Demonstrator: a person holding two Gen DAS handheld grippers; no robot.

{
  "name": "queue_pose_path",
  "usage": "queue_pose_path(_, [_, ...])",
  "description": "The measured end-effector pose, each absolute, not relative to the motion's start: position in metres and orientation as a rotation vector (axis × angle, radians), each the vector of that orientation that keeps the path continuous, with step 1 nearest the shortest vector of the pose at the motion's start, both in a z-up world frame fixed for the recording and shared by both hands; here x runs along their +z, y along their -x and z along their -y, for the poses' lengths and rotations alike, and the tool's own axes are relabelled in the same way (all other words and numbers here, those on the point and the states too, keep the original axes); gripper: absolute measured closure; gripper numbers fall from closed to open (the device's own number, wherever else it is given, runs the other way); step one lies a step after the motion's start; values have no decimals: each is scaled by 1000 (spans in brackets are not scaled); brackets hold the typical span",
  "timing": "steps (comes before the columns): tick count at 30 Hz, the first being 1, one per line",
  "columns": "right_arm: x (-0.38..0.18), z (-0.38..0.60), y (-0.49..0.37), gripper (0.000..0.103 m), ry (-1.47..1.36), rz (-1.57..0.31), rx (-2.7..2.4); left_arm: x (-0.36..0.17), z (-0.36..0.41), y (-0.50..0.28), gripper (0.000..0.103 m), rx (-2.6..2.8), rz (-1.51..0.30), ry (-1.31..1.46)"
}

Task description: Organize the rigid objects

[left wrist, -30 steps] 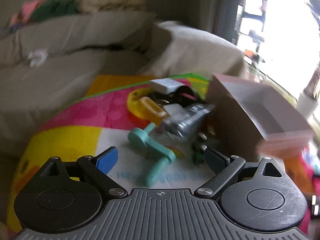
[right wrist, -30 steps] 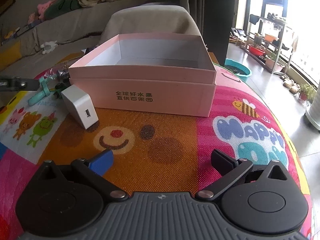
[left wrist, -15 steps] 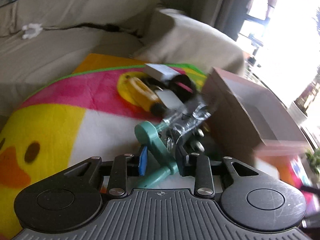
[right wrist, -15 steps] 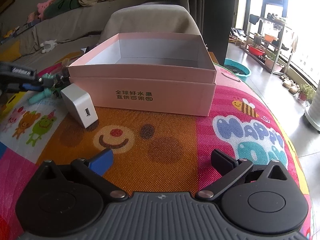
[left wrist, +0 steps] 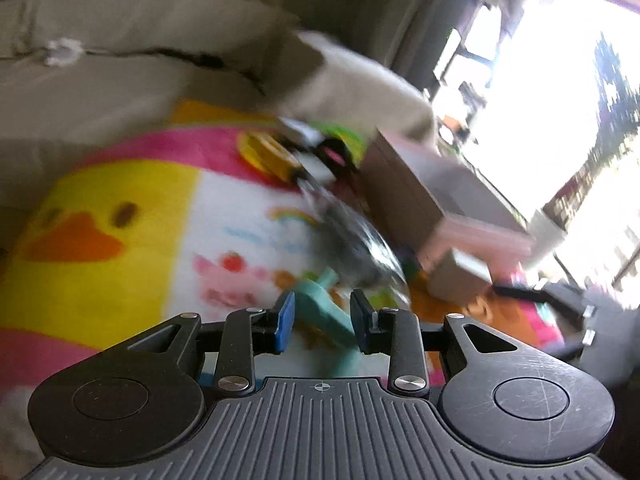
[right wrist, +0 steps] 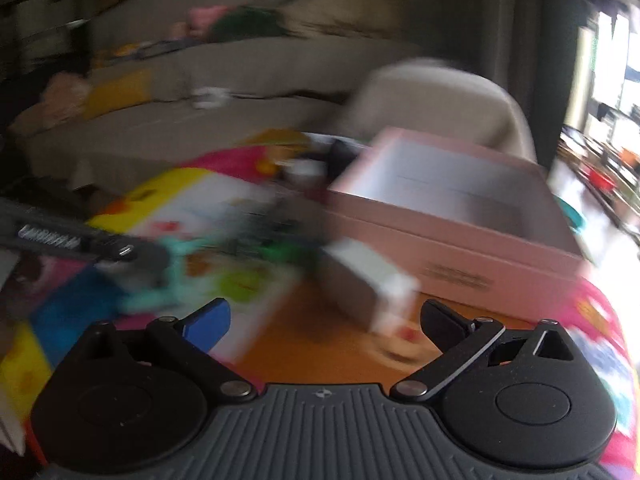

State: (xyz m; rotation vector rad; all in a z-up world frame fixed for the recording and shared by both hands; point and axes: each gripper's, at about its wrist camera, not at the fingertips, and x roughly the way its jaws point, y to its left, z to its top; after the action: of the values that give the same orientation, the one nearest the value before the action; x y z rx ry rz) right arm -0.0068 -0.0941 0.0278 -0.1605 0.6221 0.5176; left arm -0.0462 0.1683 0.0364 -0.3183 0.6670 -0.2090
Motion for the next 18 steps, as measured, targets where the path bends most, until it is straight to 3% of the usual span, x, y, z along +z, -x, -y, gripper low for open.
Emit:
queue_pose_path(6, [24, 17, 7, 32, 211, -632, 664, 54, -199, 61, 69, -101, -574, 341])
queue_pose_path(11, [14, -13, -8, 82, 221, -740, 676, 52, -199, 67, 69, -110, -571, 336])
queue_pose_path(13, [17, -6, 0, 87, 230, -747, 680, 50, -192, 67, 69, -129, -580, 317])
queue_pose_path(18, [18, 56, 32, 87, 252, -746, 620, 44, -150, 59, 69, -223, -620, 261])
